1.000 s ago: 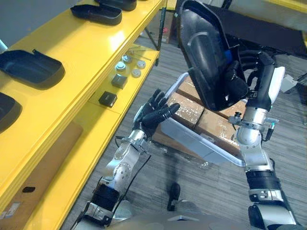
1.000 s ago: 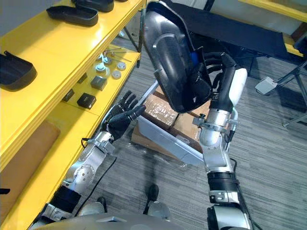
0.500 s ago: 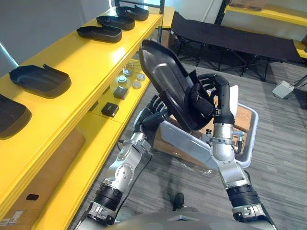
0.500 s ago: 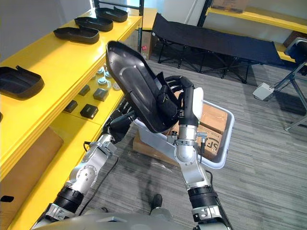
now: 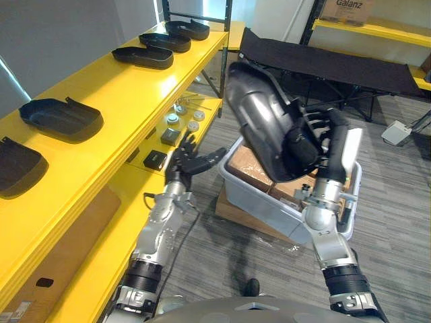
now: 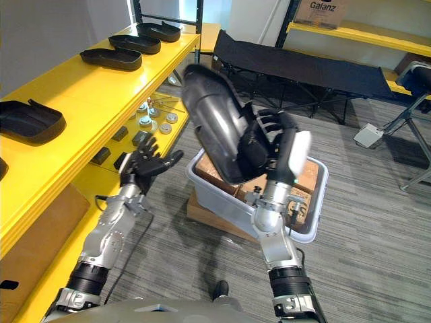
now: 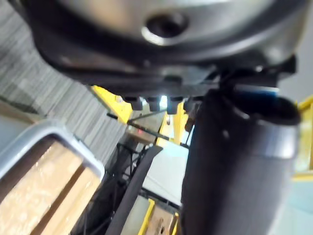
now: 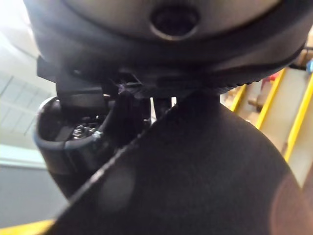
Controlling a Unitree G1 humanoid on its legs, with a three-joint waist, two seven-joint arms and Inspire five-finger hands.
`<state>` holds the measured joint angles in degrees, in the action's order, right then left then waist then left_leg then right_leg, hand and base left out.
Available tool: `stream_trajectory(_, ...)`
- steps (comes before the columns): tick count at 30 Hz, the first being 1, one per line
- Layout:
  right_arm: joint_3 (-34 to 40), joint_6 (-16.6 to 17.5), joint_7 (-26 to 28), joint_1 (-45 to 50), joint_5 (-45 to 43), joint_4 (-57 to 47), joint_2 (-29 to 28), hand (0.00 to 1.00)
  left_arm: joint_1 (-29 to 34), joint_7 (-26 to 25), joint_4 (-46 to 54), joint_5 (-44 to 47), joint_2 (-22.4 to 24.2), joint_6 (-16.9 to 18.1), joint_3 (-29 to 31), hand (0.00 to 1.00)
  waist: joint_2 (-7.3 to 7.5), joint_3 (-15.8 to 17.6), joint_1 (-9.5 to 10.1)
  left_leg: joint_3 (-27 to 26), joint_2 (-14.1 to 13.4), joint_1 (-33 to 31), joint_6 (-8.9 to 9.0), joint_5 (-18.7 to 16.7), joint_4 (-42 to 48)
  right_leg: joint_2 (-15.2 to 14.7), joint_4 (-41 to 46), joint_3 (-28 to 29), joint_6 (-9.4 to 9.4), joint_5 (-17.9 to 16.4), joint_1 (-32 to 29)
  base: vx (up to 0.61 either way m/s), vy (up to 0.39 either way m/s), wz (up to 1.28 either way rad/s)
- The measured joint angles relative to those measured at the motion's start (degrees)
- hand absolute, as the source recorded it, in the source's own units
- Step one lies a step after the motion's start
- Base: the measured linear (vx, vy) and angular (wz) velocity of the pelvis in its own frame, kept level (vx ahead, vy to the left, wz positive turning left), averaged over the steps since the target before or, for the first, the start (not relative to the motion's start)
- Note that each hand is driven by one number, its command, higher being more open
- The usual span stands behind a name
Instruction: Walk over and take three plastic housings, then place them on the shelf
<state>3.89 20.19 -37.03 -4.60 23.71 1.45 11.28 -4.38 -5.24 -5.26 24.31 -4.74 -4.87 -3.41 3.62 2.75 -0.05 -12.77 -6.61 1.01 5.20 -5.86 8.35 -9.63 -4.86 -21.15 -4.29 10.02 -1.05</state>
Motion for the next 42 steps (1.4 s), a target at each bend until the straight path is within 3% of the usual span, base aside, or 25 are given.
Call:
stream_trajectory(5, 3.94, 2.16, 0.09, 1.03, -2.04, -3.69, 0.34, 0.00, 3.02, 4.19, -3.73, 7.19, -0.69, -0.37, 1.58, 1.00, -0.02, -0.37, -0.13, -0.93, 0.04, 0.93, 0.08, -0.07, -0.61, 0.07, 0.01, 0.93, -0.08, 0.08, 0.02, 0.01, 0.024, -0.09)
stream_trajectory(9, 3.80, 2.73, 1.94, 2.36, -1.47, -3.67, 0.34, 0.00, 3.04, 10.98, -4.41, 17.32, -0.64, -1.72, 2.18, 1.00, -0.11, -0.43, -0.18, -1.34, 0.03, 1.23, 0.11, -0.15, -0.64, 0.08, 0.00, 1.28, -0.10, 0.07, 0.05, -0.02, 0.022, -0.05)
stream_trajectory(18, 3.84, 3.74, 1.55, 3.78, 0.92, -2.20, 0.58, 0.00, 3.05, 28.87, -4.22, 34.75, -0.71, -12.91, 0.74, 1.00, -0.82, -0.80, -0.27, -1.57, 0.01, 0.60, 0.13, -0.15, -0.58, 0.06, -0.01, 1.28, 0.11, -0.17, -0.63, 0.00, 0.000, 0.00)
stream_trajectory(27, 3.88, 5.26, 0.17, 3.79, 2.85, 0.64, 4.38, 0.00, 3.04, 41.65, -2.27, 40.36, -0.96, -14.22, -0.80, 1.00, -1.23, -0.94, -0.35, -1.21, 0.06, 0.38, 0.14, -0.22, -0.64, 0.05, 0.01, 1.18, -0.12, 0.10, -0.79, 0.00, 0.000, 0.00)
stream_trajectory(36, 3.82, 7.32, 2.37, 3.78, 2.85, 0.63, 4.38, 0.00, 3.05, 43.00, -0.94, 36.14, -1.23, -14.03, -2.09, 1.00, -1.24, -0.95, -0.28, -1.04, 0.07, 0.38, 0.10, -0.21, -0.56, -0.03, 0.00, 1.14, -0.15, 0.11, -0.71, 0.00, 0.000, 0.00)
stream_trajectory(42, 2.32, 8.14, 4.86, 3.78, 2.86, 0.63, 4.36, 0.00, 3.03, 40.29, -0.71, 32.28, -1.95, -14.03, -5.08, 1.00, -1.27, -0.96, -0.27, -0.88, 0.08, 0.37, 0.10, -0.21, -0.54, -0.04, 0.01, 1.04, -0.15, 0.11, -0.65, 0.00, 0.000, 0.00)
